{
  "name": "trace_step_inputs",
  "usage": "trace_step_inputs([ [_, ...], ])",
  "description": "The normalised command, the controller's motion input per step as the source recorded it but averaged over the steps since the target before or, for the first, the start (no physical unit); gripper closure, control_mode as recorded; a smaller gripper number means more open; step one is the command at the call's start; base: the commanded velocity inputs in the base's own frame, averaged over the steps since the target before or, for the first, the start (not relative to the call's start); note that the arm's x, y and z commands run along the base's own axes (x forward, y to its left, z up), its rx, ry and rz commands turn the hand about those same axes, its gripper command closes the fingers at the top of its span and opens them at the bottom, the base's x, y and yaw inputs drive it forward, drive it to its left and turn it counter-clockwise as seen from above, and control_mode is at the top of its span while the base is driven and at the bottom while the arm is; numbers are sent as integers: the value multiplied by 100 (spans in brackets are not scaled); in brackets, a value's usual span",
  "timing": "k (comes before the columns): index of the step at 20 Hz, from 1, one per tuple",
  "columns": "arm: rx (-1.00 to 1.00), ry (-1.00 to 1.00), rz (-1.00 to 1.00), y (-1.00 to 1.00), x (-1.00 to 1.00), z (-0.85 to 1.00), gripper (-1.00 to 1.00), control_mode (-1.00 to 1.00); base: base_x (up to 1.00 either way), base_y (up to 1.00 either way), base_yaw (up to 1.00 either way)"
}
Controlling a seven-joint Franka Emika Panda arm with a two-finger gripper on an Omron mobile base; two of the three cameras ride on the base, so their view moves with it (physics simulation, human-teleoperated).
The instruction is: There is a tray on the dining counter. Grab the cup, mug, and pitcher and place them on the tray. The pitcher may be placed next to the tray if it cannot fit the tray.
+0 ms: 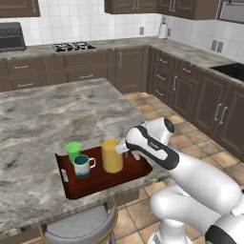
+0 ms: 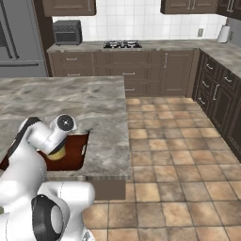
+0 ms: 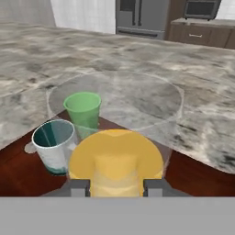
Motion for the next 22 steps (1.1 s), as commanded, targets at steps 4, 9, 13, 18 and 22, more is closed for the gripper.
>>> trace_step_inputs([
  [4,0,-17,0,4,-34,-2,-100,-100,0,0,0],
  [9,0,-18,0,0,-54,0,-100,-100,0,0,0],
  [13,0,-12,-1,0,-30,45,-100,-100,0,0,0],
  [18,7,-1,-5,-16,-35,100,-100,-100,0,0,0],
  [22,12,0,-13,-44,-43,100,-100,-100,0,0,0],
])
